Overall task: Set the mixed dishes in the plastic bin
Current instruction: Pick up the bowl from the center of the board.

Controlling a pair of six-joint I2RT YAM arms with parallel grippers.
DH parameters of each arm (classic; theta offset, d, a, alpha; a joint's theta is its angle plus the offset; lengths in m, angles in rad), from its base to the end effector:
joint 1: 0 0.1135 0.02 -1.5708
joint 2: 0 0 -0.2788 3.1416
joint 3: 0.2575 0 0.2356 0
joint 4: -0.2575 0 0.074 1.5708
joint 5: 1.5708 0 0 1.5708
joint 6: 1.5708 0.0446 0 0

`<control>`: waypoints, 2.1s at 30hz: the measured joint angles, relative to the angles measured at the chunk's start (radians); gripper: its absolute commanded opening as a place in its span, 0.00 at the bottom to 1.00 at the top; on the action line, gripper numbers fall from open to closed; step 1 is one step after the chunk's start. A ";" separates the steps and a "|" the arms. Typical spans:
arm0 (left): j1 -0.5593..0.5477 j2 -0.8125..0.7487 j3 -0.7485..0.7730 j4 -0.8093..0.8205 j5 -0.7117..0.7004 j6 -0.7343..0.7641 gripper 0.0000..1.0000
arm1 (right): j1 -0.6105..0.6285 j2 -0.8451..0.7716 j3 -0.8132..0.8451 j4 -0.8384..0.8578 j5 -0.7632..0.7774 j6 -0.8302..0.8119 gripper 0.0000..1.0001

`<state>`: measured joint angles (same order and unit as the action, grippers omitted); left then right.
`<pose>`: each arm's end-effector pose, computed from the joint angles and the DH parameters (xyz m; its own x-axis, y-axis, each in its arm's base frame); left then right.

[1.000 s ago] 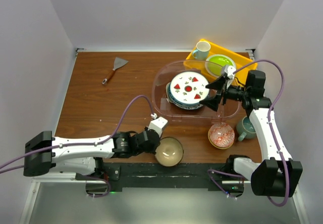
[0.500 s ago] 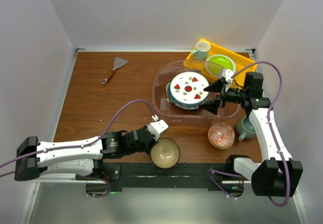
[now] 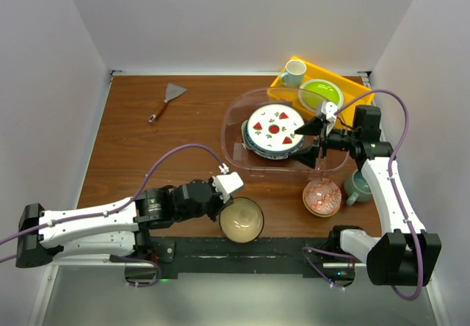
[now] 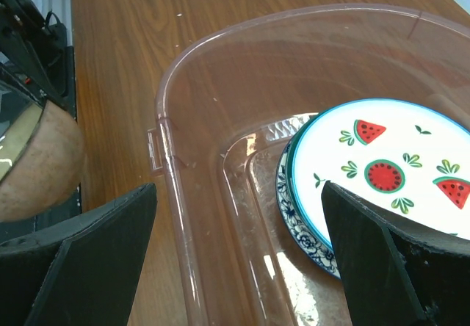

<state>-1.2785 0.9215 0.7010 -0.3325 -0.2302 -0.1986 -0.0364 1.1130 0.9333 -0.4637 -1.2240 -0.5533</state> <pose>0.0636 -0.1759 0.2826 -0.3213 0.4010 -0.8579 0.8293 0.5565 -0.0504 0.2044 0.0345 0.3284 -0.1214 -0.1743 -0.9772 -0.9443 0.3238 0.0596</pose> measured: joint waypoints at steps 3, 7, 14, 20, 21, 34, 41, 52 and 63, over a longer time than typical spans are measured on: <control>0.008 -0.011 0.025 0.000 0.009 0.011 0.00 | 0.004 0.003 0.002 -0.004 0.000 -0.007 0.98; 0.021 -0.018 0.067 0.000 0.023 0.027 0.00 | 0.010 0.010 0.012 -0.017 0.001 -0.014 0.98; 0.070 -0.019 0.115 0.018 0.045 0.046 0.00 | 0.010 0.011 0.021 -0.036 0.002 -0.022 0.98; 0.159 -0.019 0.120 0.048 0.083 0.053 0.00 | 0.010 0.012 0.037 -0.049 0.005 -0.029 0.98; 0.173 -0.019 0.120 0.055 0.087 0.053 0.00 | 0.010 0.012 0.039 -0.050 0.008 -0.031 0.98; 0.226 -0.003 0.122 0.130 0.079 0.042 0.00 | 0.010 0.012 0.078 -0.088 0.031 -0.034 0.98; 0.241 0.012 0.122 0.157 0.036 0.026 0.00 | 0.010 0.012 0.158 -0.149 0.035 -0.035 0.98; 0.258 0.036 0.126 0.176 0.008 0.014 0.00 | 0.010 0.013 0.316 -0.343 0.078 -0.096 0.98; 0.264 0.065 0.126 0.224 -0.048 -0.002 0.00 | 0.010 0.013 0.340 -0.437 0.077 -0.097 0.98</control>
<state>-1.0145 0.9863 0.8268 -0.1089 -0.2783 -0.2008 -0.0261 1.1263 1.2736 -0.9005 -1.1473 -0.6506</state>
